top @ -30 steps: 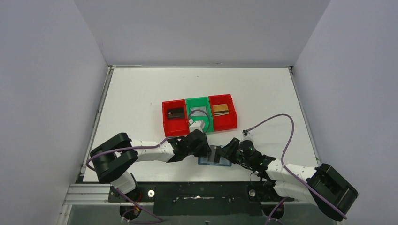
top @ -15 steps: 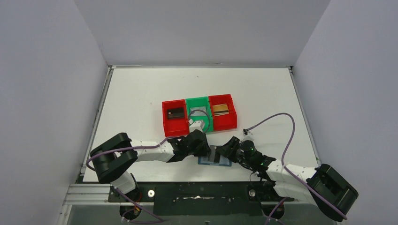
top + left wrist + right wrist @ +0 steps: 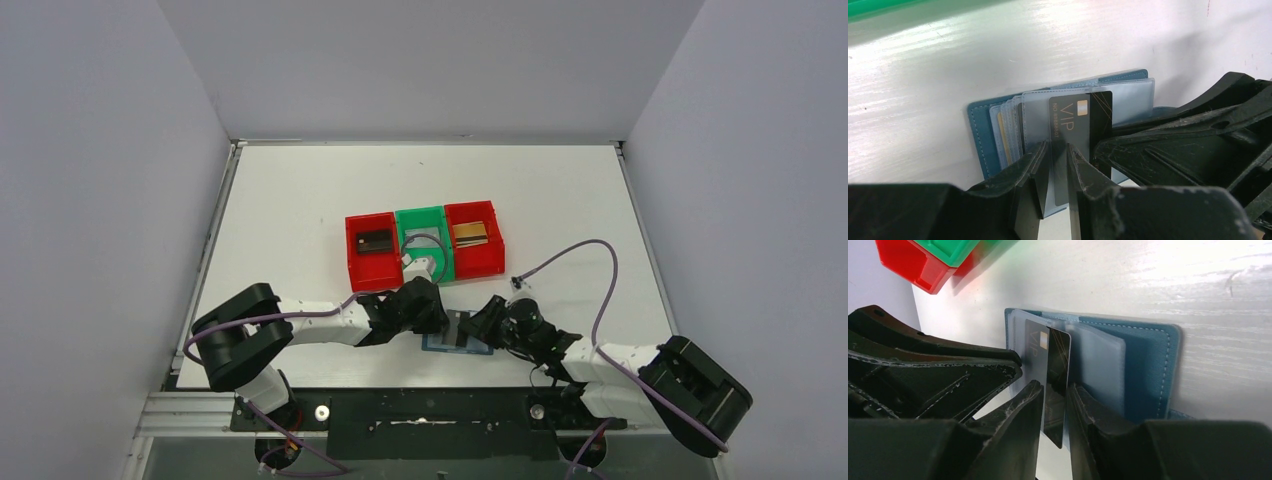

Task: Take the credit cards out of the card holder

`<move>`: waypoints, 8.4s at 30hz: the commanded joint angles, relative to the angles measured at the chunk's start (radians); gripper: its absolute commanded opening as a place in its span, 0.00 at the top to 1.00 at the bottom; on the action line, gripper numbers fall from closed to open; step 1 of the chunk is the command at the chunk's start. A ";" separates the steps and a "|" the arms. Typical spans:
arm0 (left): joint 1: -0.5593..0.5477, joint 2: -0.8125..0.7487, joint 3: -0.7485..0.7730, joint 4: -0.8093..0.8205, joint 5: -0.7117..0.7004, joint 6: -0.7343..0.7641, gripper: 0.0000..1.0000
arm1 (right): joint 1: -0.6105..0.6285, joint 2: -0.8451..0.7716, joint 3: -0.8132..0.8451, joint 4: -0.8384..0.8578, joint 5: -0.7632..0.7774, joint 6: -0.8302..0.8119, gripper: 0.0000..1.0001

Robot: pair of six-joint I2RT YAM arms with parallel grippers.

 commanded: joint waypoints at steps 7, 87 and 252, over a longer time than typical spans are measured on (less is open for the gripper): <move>-0.005 -0.012 -0.023 -0.147 -0.038 0.025 0.80 | -0.006 -0.081 -0.003 -0.113 0.053 -0.007 0.98; 0.827 -0.678 0.107 -0.692 -0.111 0.478 0.15 | -0.011 -0.411 0.331 -0.341 0.066 -0.671 1.00; 0.295 -0.859 -0.228 -0.404 0.064 0.056 0.13 | 0.468 0.416 0.689 -0.755 0.602 -0.054 0.67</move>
